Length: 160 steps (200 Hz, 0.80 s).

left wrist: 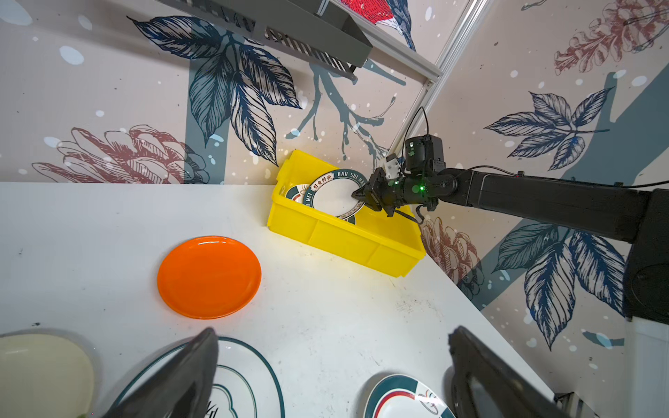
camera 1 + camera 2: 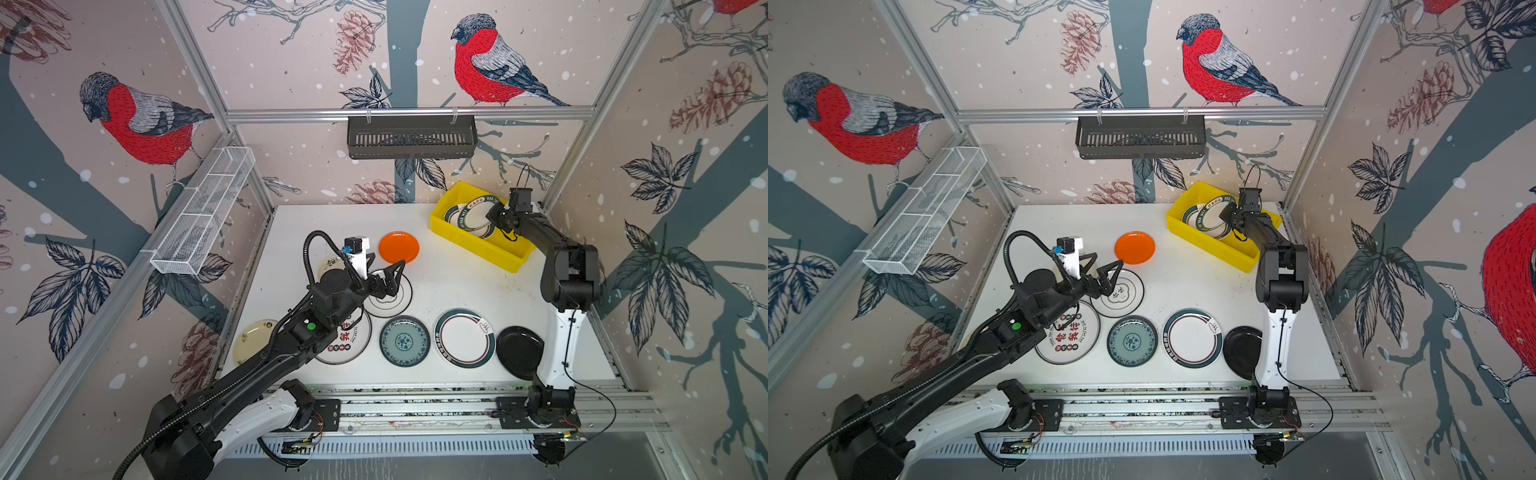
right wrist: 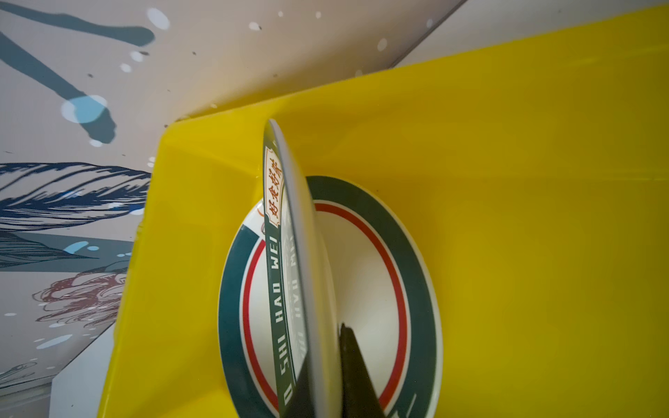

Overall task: Place the plates into the plastic bin on the countertop
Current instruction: Place the plate in the plastic bin.

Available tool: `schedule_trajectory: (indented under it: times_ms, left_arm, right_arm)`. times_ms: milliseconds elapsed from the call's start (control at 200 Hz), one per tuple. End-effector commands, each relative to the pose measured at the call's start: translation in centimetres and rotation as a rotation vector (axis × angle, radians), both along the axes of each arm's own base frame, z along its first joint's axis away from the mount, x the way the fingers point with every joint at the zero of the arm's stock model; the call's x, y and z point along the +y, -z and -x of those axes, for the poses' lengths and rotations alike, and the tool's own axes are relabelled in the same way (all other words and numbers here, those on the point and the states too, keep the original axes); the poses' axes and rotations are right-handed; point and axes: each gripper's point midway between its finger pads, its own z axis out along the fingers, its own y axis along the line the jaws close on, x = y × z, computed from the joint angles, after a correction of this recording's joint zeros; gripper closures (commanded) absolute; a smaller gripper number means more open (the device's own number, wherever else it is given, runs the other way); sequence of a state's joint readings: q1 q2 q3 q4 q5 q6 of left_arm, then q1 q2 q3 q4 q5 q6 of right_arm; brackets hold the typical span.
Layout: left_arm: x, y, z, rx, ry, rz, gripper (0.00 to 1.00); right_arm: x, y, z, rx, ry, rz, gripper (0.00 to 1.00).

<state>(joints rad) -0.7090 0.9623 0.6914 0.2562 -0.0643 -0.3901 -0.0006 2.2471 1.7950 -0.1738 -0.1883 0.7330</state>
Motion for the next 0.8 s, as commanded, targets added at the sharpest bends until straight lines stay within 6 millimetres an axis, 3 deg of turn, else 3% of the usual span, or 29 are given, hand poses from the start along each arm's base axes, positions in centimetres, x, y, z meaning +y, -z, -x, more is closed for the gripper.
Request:
schedule_trajectory:
  times_ms: [0, 105, 300, 445, 610, 796]
  left_arm:
    - [0.3, -0.6, -0.5, -0.031, -0.026, -0.023, 0.02]
    - [0.3, -0.4, -0.7, -0.025, -0.035, -0.023, 0.02]
    - [-0.1, 0.5, -1.0, 0.008, -0.034, -0.028, 0.02]
    - [-0.5, 1.3, -1.4, 0.033, -0.028, -0.05, 0.02]
    - [-0.4, 3.1, -2.3, 0.062, -0.068, -0.079, 0.02]
    - [-1.4, 5.0, -2.6, 0.11, -0.036, -0.087, 0.02]
  right_arm:
    - [0.3, 0.6, -0.9, 0.021, -0.001, 0.034, 0.95]
    - [1.3, 2.0, -1.5, 0.056, -0.038, 0.042, 0.57]
    - [0.8, 0.3, -0.9, 0.037, -0.031, 0.092, 0.13]
    - [0.0, -2.9, 0.2, -0.005, -0.026, 0.161, 0.0]
    - [-0.8, -6.7, 2.5, -0.045, -0.015, 0.236, 0.01]
    - [-1.7, -8.2, 5.0, -0.007, -0.016, 0.261, 0.01]
